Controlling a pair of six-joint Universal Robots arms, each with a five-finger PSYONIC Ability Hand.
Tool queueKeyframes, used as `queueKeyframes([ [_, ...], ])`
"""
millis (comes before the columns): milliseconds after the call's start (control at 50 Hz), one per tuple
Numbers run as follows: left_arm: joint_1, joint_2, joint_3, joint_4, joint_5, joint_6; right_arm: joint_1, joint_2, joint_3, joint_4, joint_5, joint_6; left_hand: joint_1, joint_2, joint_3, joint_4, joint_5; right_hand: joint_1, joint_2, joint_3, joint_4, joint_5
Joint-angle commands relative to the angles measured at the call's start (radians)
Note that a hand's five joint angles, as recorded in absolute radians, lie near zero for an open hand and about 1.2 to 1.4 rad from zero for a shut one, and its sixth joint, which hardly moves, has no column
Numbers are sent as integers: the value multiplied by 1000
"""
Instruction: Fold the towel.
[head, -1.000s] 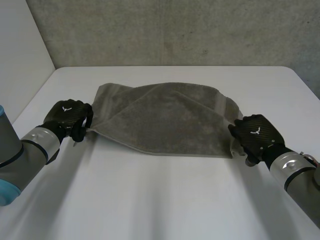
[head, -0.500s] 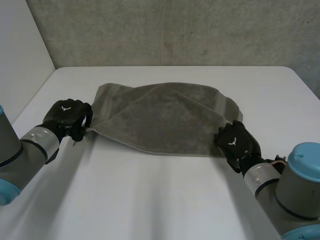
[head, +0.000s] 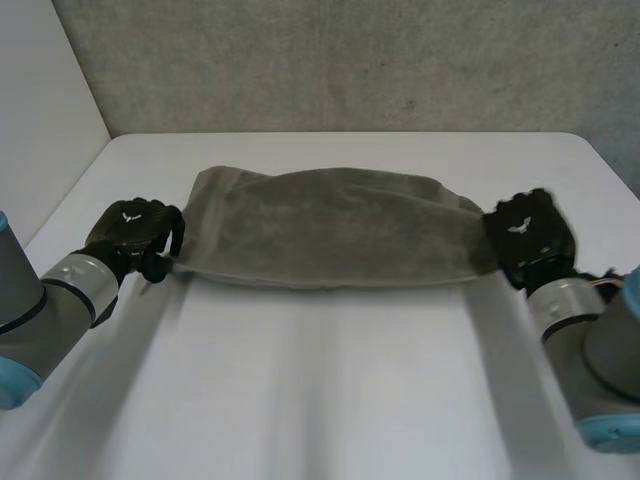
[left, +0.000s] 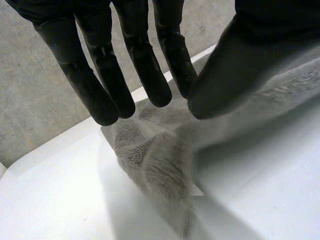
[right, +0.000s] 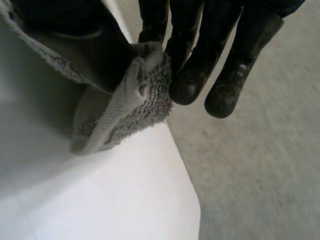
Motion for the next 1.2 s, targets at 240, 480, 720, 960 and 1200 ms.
queueKeyframes([
  [240,-11,-100,-2,19,2,20,-78,-21,-68,240,-131,366,-622,-620,-623,-616,-796,56,91,61,56,48],
  [480,-65,-52,-61,4,62,149,-74,-21,-65,240,-135,359,-975,-973,-975,-968,-1149,56,91,61,56,48],
  [720,-52,-132,-38,8,50,293,-74,-19,-65,239,-132,358,-934,-932,-934,-927,-1108,56,91,61,56,48],
  [960,-51,-176,0,14,50,296,-78,-17,-65,237,-135,355,-848,-847,-849,-842,-1023,56,91,61,56,48],
  [1200,-52,-232,68,14,32,296,-75,-16,-64,237,-151,355,-763,-762,-764,-757,-938,56,91,61,56,48],
])
